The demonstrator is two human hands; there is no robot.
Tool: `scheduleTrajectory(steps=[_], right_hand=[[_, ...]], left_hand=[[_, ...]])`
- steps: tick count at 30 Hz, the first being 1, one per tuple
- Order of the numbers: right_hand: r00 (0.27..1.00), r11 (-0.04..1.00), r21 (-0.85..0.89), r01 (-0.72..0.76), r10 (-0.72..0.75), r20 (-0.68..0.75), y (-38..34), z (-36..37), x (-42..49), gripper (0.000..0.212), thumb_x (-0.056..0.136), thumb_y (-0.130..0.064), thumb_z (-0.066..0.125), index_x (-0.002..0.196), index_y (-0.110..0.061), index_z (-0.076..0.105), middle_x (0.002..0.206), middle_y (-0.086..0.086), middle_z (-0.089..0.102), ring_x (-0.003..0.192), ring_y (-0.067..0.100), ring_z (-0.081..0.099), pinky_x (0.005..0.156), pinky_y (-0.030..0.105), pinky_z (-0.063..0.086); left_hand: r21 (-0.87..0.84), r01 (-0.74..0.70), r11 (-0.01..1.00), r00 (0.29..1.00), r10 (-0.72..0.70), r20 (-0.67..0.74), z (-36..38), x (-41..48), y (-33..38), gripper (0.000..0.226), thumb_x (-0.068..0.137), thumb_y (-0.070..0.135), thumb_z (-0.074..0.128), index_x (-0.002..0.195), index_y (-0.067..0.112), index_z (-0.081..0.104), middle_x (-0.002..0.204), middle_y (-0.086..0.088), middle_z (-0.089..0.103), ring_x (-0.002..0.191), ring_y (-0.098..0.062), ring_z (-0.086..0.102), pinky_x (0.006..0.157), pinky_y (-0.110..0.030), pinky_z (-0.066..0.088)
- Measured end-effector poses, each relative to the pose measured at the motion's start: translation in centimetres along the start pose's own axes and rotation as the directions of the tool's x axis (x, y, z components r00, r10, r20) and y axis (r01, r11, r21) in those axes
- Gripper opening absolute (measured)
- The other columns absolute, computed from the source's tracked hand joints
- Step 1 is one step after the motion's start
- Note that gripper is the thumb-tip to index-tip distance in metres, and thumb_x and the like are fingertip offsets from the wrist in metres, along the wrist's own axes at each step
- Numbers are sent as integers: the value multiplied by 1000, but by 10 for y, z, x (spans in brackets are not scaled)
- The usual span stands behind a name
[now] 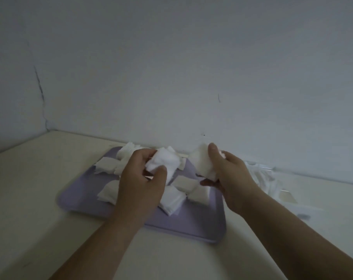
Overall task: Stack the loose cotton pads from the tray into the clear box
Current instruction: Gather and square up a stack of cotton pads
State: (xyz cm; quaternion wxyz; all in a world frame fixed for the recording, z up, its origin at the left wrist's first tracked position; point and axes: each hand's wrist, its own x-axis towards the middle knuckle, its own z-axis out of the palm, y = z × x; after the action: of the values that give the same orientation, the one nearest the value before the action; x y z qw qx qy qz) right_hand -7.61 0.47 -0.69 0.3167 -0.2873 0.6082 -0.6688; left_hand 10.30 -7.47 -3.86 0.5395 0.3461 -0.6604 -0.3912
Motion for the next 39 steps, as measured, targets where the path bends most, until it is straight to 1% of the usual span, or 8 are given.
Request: scheduleTrajectory(steps=[3,6,10,14,19,26,31,39], right_hand=[[971,968,181,-176,140,194,4,-6,-18,32,96,-27,68,116,-2,70,114,16,76,104,31,73,89,47,62],[961,950,242,-197,139,237,14,-17,-29,25,93,-2,65,118,-2,70,116,18,75,112,34,70,102,52,54],[992,960,273,-55,21,124,23,-20,-35,26,86,3,72,110,-2,66,96,15,76,86,26,74,76,38,61],[994,959,280,35,-63,92,35,-19,-36,21,84,-3,78,100,-6,64,89,17,74,79,30,72,68,40,60],[973,975,147,169,-189,131,45,-23,-34,25,78,-1,84,97,-15,75,88,15,75,76,25,71,62,35,58],[934,962,32,273,-273,231,56,-30,-31,32,93,4,68,120,-11,70,109,9,78,105,28,74,86,41,61],[929,957,13,290,-285,234,57,-31,-34,28,85,1,77,111,-7,73,102,7,80,99,25,77,90,43,61],[919,955,50,291,-294,264,62,-30,-34,28,85,5,75,111,-6,72,98,14,80,94,31,77,77,38,63]], left_hand=[[-232,210,950,975,-187,121,6,-9,8,40,75,7,67,106,32,72,94,5,78,74,-14,72,63,-33,59],[-357,363,861,928,-300,220,11,-11,9,33,83,-6,66,105,16,76,103,-9,79,83,-19,76,77,-42,63],[-574,477,666,878,-329,348,12,-11,14,23,83,-9,66,85,12,76,90,-12,74,82,-26,72,67,-40,61],[-481,445,756,865,-222,451,12,-15,9,36,76,5,77,111,4,70,93,-10,76,78,-18,71,57,-27,56],[-295,344,891,861,-173,479,9,-10,-5,22,80,3,82,96,16,77,83,-8,75,69,-19,58,56,-23,49],[-209,288,935,807,-119,578,3,-9,-3,23,71,6,82,91,17,77,97,-15,80,84,-26,73,64,-31,61],[-226,235,945,810,-63,583,4,-13,1,16,75,6,80,88,15,79,93,-14,80,80,-21,74,59,-24,57],[-137,114,984,885,-38,465,5,-12,-8,17,84,10,83,99,16,77,92,-16,78,86,-47,72,68,-60,59]])
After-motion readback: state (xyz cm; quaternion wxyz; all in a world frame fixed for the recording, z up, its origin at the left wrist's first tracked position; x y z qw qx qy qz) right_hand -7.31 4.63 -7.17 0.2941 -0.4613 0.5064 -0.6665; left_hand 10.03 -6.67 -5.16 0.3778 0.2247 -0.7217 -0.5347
